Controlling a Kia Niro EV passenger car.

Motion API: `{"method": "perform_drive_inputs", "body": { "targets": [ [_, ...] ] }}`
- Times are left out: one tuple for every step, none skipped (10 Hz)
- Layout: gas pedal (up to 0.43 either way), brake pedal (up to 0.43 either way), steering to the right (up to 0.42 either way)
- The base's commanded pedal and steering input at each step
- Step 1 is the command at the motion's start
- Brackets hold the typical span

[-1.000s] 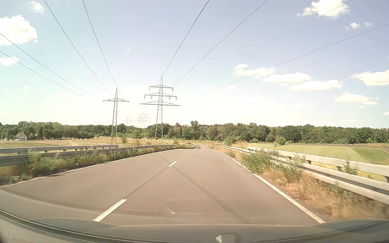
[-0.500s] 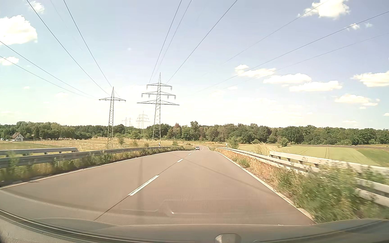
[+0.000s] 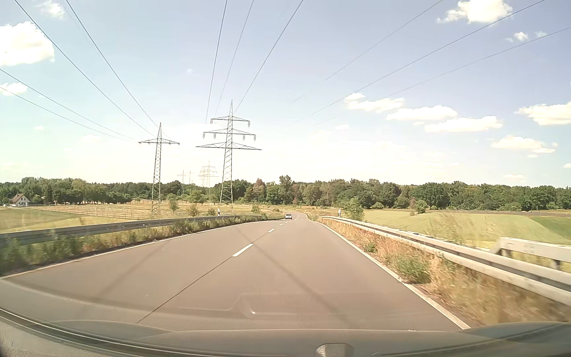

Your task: Follow the waypoints while adhering to traffic rules and regulations

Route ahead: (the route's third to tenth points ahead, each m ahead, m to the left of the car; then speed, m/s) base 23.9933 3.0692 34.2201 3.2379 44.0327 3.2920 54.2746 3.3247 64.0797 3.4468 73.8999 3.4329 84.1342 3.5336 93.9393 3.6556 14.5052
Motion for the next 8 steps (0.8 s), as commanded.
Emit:
{"method": "perform_drive_inputs", "body": {
  "targets": [
    [0.118, 0.030, 0.001],
    [0.118, 0.030, 0.001],
    [0.118, 0.030, 0.001],
    [0.118, 0.030, 0.001],
    [0.118, 0.030, 0.001],
    [0.118, 0.030, 0.001],
    [0.118, 0.030, -0.001],
    [0.118, 0.030, -0.002]
  ]
}}
